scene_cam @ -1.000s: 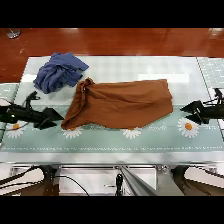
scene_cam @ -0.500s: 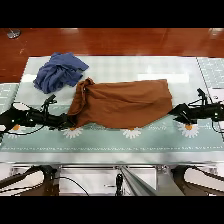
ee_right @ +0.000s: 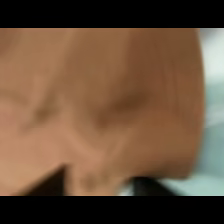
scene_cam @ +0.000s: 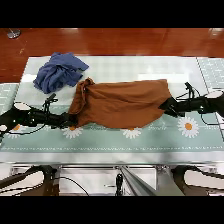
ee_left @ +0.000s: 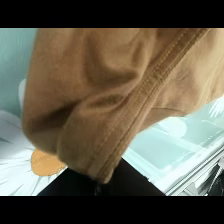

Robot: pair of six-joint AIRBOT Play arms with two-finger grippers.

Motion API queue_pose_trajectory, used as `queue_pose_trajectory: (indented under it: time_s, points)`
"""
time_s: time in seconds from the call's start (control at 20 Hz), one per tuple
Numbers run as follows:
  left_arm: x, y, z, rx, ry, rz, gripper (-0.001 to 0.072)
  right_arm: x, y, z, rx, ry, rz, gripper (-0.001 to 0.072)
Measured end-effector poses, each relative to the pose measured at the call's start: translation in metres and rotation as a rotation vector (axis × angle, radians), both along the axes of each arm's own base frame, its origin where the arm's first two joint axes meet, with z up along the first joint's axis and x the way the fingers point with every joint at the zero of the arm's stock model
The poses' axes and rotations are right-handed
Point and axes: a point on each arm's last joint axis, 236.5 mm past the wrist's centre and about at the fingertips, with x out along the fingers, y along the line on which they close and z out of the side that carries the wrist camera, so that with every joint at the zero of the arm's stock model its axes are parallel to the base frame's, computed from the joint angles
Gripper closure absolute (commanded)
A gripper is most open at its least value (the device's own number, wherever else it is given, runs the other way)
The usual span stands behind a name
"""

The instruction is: Fold the shirts.

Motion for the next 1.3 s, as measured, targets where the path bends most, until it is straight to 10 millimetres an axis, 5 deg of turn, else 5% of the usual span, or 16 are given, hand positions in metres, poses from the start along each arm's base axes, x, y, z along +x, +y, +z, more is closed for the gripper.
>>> queue_pose_trajectory:
  time_s: [0.2, 0.35, 0.45, 0.55, 0.7, 0.85, 0.95, 1.1, 1.3]
  points:
    - [0.013, -0.003, 0.014, -0.024, -0.034, 0.007, 0.0665, 0.03, 0.017, 0.021, 0.021, -0.064, 0.02, 0.0686]
    - [0.055, -0.009, 0.065, -0.081, -0.18, 0.027, 0.0665, 0.063, 0.021, 0.072, 0.026, -0.175, 0.067, 0.0686]
    - [0.096, -0.013, 0.13, -0.136, -0.359, 0.056, 0.0666, 0.087, 0.02, 0.131, 0.006, -0.301, 0.098, 0.0687]
    - [0.13, -0.015, 0.221, -0.171, -0.6, 0.071, 0.0666, 0.11, 0.017, 0.212, -0.034, -0.482, 0.111, 0.0686]
    - [0.148, -0.009, 0.361, -0.172, -0.94, 0.103, 0.0666, 0.109, 0.016, 0.347, -0.126, -0.765, 0.135, 0.0686]
    - [0.117, -0.005, 0.492, -0.16, -1.248, 0.125, 0.0666, 0.057, 0.025, 0.469, -0.222, -1.034, 0.151, 0.0686]
    - [0.079, -0.003, 0.556, -0.117, -1.416, 0.128, 0.0666, 0.008, 0.032, 0.524, -0.287, -1.17, 0.155, 0.0686]
    - [0.018, 0.001, 0.617, 0.002, -1.606, 0.156, 0.0666, -0.071, 0.039, 0.575, -0.4, -1.321, 0.142, 0.0686]
    - [-0.069, 0.008, 0.654, 0.247, -1.795, 0.223, 0.0666, -0.158, 0.048, 0.594, -0.498, -1.406, 0.135, 0.0686]
